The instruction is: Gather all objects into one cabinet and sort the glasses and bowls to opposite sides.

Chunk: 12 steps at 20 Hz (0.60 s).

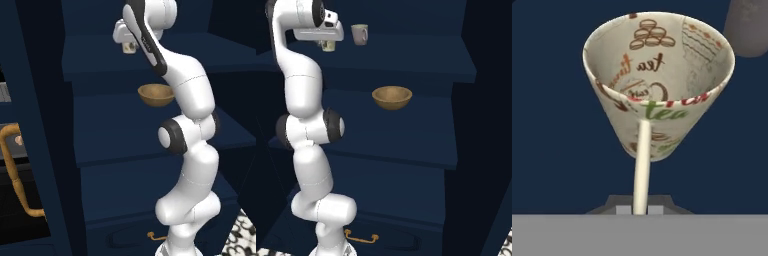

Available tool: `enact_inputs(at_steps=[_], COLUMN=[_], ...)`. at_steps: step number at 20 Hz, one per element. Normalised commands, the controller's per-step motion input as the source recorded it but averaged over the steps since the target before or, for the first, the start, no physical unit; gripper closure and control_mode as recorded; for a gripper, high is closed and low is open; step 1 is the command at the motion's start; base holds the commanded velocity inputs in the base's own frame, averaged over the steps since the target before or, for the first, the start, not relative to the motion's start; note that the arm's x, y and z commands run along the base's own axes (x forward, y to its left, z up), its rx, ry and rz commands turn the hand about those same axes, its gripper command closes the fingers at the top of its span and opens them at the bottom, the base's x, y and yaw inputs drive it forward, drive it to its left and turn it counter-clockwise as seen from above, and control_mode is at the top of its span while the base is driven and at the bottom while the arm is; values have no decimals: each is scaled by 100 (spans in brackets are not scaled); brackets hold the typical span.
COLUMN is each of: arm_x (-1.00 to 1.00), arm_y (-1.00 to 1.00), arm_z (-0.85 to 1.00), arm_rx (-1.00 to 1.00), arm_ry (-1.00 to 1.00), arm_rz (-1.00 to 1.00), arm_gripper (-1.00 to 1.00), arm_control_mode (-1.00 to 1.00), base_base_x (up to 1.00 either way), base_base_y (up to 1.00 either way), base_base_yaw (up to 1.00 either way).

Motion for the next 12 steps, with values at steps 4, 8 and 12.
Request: enact_inputs(at_steps=[4, 8, 12], arm_x=[25, 0, -30], arm_y=[0, 0, 0], arm_z=[-8, 1, 2], arm_rx=[0, 0, 0], arm_ry=[0, 0, 0], arm_rz=[0, 0, 0], arm_gripper=[-100, -100, -100], arm_control_mode=[-100, -100, -100], base_base_x=[0, 0, 0], base_base_y=[0, 0, 0], base_base_yaw=[0, 0, 0])
